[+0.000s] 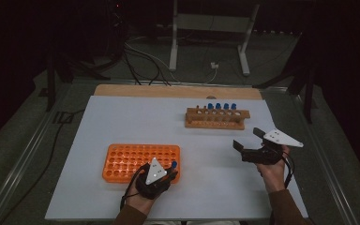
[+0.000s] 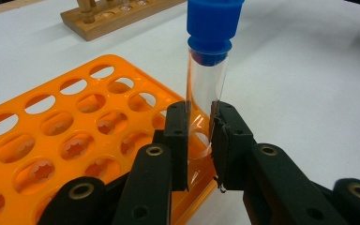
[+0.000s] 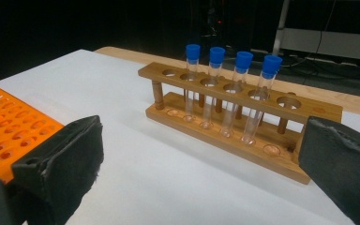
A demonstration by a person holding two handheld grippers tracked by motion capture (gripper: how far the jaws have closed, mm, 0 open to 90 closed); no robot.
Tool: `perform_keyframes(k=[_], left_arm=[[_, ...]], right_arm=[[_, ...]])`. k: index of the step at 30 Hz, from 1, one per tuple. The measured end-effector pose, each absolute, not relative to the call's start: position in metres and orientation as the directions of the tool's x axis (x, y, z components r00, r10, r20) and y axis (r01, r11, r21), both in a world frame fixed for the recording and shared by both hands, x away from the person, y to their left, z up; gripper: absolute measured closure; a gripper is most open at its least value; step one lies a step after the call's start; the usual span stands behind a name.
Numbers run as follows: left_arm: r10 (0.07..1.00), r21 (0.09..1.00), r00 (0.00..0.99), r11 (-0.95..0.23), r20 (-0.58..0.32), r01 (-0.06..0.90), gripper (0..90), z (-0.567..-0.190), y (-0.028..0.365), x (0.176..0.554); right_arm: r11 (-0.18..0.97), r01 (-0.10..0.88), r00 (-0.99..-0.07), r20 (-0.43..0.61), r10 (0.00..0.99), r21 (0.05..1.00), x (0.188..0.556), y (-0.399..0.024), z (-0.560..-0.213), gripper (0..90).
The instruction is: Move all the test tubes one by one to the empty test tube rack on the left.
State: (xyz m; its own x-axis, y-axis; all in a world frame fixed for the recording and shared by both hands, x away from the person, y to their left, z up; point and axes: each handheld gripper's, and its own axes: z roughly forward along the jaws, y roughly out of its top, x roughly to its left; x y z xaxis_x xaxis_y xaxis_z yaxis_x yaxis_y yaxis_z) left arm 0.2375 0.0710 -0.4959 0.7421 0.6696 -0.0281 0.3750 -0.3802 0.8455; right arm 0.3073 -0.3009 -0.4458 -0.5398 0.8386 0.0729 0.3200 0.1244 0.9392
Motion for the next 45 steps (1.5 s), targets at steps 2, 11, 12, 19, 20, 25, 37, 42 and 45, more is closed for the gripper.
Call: perform_keyframes(k=[2,11,12,19,20,25,37,42,45], left_arm=[[0.671,0.848,0.739,-0.363,-0.049,0.386,76.7,-0.496,0.073,0.238],[0.670,0.871,0.742,-0.348,-0.027,0.346,77.7,-0.487,0.075,0.237],[0.668,0.870,0.744,-0.353,-0.024,0.345,77.9,-0.488,0.075,0.237],[0.666,0.872,0.743,-0.324,-0.065,0.367,72.8,-0.486,0.079,0.237],[0.663,0.878,0.745,-0.308,-0.079,0.367,69.2,-0.485,0.081,0.237],[0.654,0.910,0.751,-0.248,-0.096,0.333,54.5,-0.472,0.096,0.234],[0.777,0.924,0.620,-0.151,-0.108,0.351,5.5,-0.462,0.139,0.254],[0.818,0.922,0.565,-0.127,-0.110,0.364,0.6,-0.465,0.147,0.262],[0.835,0.925,0.540,-0.116,-0.107,0.363,0.6,-0.465,0.150,0.263]], right_arm=[[0.125,0.319,-0.541,0.072,0.838,0.939,0.307,-0.301,-0.446,0.2],[0.133,0.321,-0.547,0.069,0.835,0.938,0.308,-0.299,-0.448,0.2],[0.135,0.323,-0.547,0.069,0.834,0.937,0.308,-0.299,-0.448,0.2],[0.136,0.318,-0.547,0.064,0.835,0.938,0.308,-0.298,-0.446,0.2],[0.136,0.316,-0.547,0.063,0.835,0.939,0.308,-0.298,-0.446,0.2],[0.133,0.305,-0.543,0.057,0.838,0.943,0.311,-0.299,-0.440,0.2],[0.181,0.315,-0.540,0.019,0.842,0.932,0.342,-0.294,-0.425,4.4],[0.180,0.328,-0.527,0.022,0.850,0.927,0.360,-0.291,-0.423,6.9],[0.194,0.346,-0.510,0.010,0.860,0.918,0.372,-0.289,-0.424,8.3]])
